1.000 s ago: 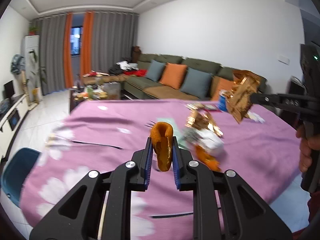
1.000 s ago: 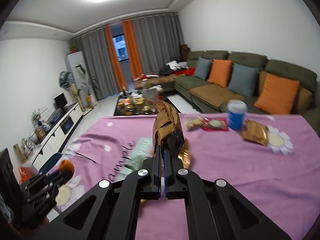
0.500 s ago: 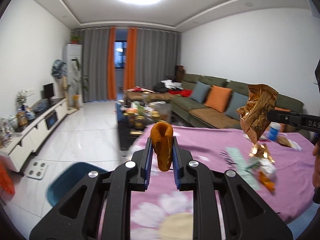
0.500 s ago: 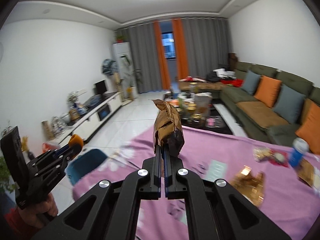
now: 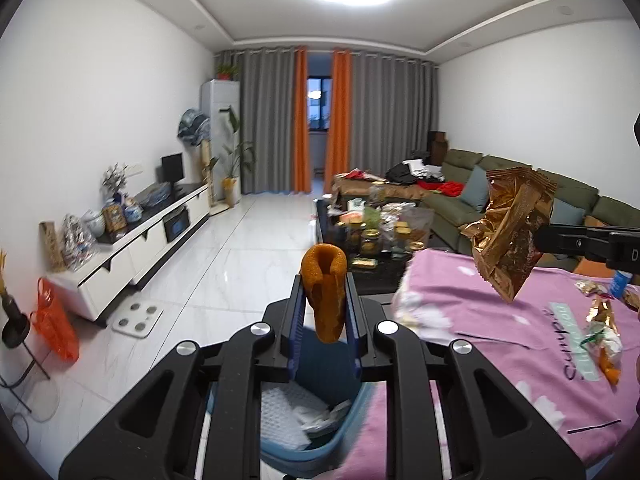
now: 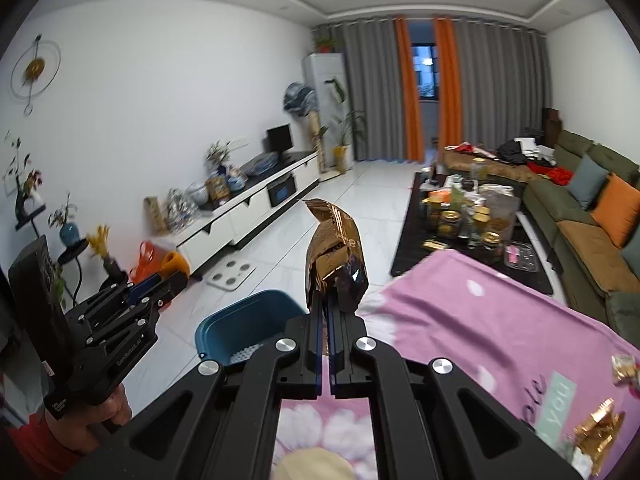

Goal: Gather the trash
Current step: 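Carry the orange peel and gold foil wrapper over the teal bin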

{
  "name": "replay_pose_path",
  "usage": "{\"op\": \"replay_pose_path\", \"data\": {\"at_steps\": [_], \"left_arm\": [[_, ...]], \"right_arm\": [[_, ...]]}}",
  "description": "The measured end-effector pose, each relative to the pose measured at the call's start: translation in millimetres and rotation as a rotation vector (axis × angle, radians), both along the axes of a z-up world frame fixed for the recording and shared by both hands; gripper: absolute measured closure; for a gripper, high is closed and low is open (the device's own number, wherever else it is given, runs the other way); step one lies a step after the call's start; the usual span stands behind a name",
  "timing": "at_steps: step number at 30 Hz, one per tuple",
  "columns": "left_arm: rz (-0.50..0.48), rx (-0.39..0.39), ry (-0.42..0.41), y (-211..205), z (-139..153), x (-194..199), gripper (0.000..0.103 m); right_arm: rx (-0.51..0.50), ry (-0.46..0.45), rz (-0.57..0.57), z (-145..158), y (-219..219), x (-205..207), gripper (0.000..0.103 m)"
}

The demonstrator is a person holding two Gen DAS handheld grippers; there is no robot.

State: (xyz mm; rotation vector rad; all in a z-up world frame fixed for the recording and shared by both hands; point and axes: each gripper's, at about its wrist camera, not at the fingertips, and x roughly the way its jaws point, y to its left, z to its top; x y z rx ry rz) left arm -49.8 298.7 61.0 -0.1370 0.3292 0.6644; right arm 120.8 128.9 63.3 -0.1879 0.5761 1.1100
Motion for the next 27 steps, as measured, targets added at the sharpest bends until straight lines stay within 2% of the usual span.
{"op": "replay_pose_path", "data": {"at_steps": [9,17,27], "left_arm": [[0.054,-0.084,0.067,44,-28,-20,0.084],[0.077,-0.143,0.123,67,-64,4,0.084],[0.072,-0.218,0.15,96,-96,23,0.084]], "right_arm": [[-0.103,0.017,0.097,-25,67,-16,0.102],[-0.199,0.025,0.142,-60,115,-27,0.102],[-0.289,0.04,0.171,-90,145,-26,0.102]]}}
